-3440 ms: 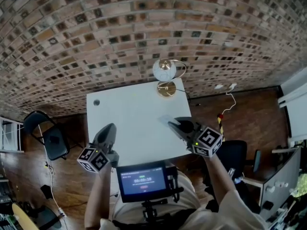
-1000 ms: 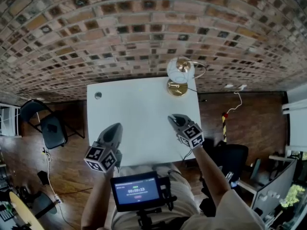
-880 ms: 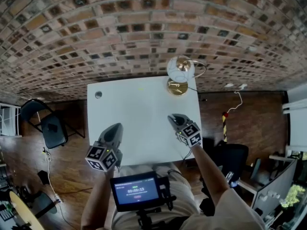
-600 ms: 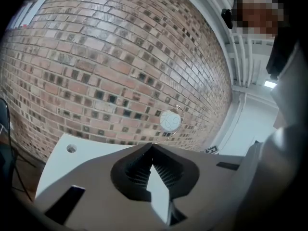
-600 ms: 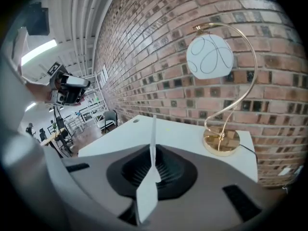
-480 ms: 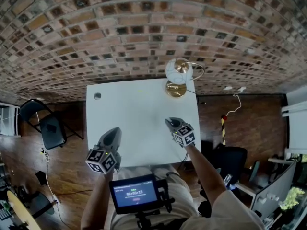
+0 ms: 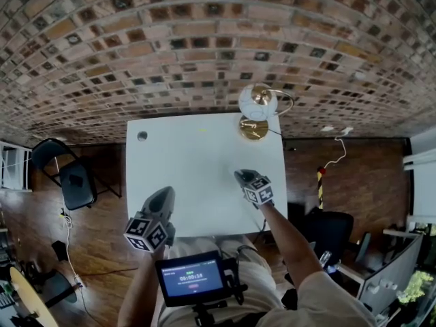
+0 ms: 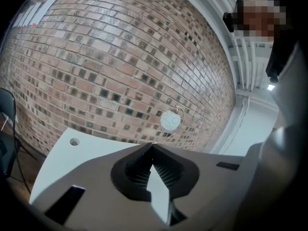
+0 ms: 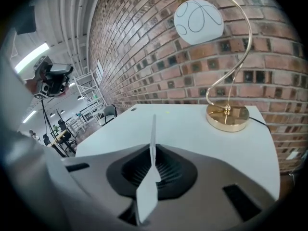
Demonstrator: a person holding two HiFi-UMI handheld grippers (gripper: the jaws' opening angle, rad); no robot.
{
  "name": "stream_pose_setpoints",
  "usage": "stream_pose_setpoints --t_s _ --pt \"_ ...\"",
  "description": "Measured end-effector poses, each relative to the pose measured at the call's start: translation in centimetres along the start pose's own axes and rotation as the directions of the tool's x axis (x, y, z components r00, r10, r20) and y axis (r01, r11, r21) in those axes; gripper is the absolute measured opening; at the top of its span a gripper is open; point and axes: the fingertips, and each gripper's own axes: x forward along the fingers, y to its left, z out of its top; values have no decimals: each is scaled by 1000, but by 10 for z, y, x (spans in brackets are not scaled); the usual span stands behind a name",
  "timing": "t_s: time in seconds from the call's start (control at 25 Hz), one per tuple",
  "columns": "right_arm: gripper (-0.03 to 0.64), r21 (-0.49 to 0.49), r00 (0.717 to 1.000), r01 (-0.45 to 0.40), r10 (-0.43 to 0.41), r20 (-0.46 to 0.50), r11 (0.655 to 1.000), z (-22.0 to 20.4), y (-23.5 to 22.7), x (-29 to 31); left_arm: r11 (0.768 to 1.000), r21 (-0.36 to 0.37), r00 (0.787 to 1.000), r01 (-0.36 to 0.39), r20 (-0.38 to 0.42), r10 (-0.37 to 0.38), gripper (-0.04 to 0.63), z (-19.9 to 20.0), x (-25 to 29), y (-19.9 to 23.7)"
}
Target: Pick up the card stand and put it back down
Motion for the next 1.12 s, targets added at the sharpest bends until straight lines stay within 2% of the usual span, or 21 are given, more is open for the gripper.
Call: stream_pose_setpoints --t_s 0.32,0.68,0.88,1.0,1.12 --pt "26 36 999 21 -19 -36 999 -15 -10 17 1000 28 999 6 -36 -5 0 -4 -3 -8" --pt "34 62 1000 29 -29 -8 998 -24 -18 29 998 44 998 -36 -48 38 0 2 -13 5" --pt "45 70 999 -18 21 -39 997 -34 -14 34 997 52 998 -50 -39 52 0 3 -16 9" --pt "54 29 996 -57 59 -73 998 -41 -12 36 997 44 998 -58 -35 59 0 2 -17 9" --pt "38 -4 983 -138 137 -125 990 -52 -8 35 997 47 997 -66 -34 68 0 1 -20 8"
